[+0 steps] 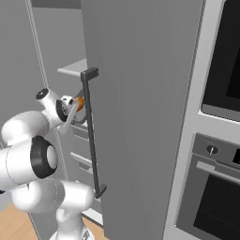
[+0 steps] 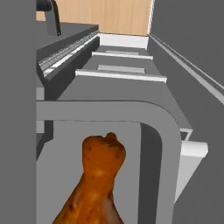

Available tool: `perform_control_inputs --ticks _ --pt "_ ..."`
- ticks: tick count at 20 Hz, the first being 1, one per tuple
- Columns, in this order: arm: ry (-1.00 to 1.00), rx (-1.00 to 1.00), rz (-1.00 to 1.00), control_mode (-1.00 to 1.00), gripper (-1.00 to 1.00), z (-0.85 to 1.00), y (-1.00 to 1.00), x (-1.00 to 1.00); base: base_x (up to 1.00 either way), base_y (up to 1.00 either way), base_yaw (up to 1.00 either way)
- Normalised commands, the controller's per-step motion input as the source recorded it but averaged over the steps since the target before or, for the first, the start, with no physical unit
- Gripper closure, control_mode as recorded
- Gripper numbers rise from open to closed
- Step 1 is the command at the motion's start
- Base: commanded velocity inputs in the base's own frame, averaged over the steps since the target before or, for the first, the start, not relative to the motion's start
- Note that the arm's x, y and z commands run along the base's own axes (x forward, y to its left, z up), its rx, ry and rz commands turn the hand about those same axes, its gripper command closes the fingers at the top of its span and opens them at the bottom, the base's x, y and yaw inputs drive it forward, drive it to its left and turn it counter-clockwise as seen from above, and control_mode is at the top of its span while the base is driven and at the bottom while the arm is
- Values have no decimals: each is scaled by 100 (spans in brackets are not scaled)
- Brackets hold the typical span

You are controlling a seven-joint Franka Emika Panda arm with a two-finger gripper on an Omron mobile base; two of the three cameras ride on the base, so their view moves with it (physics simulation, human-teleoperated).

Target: Take the meat container that has the chicken drumstick and place it on the second highest rack of the freezer. Then take the vegetable container that has the garlic and lemon wedge and place it on the highest rack of the freezer.

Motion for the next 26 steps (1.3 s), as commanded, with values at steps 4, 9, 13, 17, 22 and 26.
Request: perform_control_inputs --ticks 4,9,13,17,22,26 --pt "3 0 0 -100 100 -19 0 52 0 0 0" --pt "3 0 0 -100 100 -33 0 54 0 0 0" --pt "0 0 0 -100 100 -36 -1 50 0 0 0" --pt "0 0 0 -100 100 -35 -2 50 0 0 0" --pt "0 0 0 -100 100 -34 0 59 0 0 0" --pt "0 0 0 -100 -100 -23 0 30 0 0 0"
